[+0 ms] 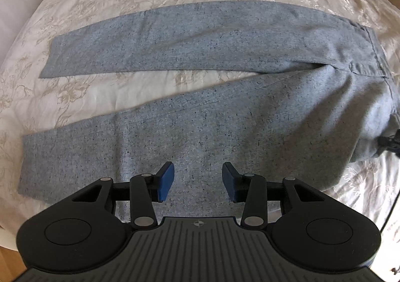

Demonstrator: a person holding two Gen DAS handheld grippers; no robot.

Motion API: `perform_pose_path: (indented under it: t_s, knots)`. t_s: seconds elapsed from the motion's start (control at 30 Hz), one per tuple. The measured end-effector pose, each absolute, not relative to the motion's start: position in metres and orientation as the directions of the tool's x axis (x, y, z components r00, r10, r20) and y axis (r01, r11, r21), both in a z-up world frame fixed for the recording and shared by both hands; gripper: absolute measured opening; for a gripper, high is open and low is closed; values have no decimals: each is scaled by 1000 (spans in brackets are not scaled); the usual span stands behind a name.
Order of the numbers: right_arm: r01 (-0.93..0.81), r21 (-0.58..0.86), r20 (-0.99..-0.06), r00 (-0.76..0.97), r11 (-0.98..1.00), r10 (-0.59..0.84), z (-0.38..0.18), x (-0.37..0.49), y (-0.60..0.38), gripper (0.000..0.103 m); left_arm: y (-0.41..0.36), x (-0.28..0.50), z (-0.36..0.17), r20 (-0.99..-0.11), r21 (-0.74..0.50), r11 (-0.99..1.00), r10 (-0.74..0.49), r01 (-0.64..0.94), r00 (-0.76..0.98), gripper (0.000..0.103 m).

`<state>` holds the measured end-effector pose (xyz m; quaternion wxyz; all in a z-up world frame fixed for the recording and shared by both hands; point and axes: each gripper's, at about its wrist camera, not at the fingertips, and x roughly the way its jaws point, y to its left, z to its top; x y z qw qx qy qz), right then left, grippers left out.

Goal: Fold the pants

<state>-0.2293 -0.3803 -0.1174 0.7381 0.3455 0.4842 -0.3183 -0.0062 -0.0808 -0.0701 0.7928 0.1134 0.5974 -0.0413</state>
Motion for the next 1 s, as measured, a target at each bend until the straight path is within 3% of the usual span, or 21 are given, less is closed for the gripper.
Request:
perform_pose_path:
  t_s: [0.1, 0.27, 0.33, 0.4, 0.47, 0.6, 1.0]
  knots:
    - [754, -11, -935, 225, 657, -275, -97, -230, -378, 5, -82, 0, -70, -956, 126, 971, 64, 204, 288, 42]
    - [754, -54, -947, 170, 655, -274, -102, -248, -396, 6, -79, 14, -72, -958, 109, 975, 51, 192, 282, 42]
    - [727, -97, -940, 159, 680, -303, -89, -234, -391, 20, -75, 22, -69, -959, 101, 977, 46, 188, 280, 42]
    - [711, -126, -911, 193, 691, -365, -59, -222, -383, 46, -70, 32, -65, -959, 88, 980, 34, 180, 281, 42]
    - [661, -124, -873, 282, 740, -398, -29, -205, -371, 51, -65, 46, -63, -960, 71, 983, 20, 172, 279, 42]
    - [478, 20, -864, 450, 878, -226, -10, -135, -366, 67, -57, 83, -66, -964, 42, 987, -1, 156, 265, 42]
    - [-64, -69, -847, 532, 996, -24, -59, 85, -307, 73, -13, 177, -84, -973, -39, 999, -39, 8, 226, 42]
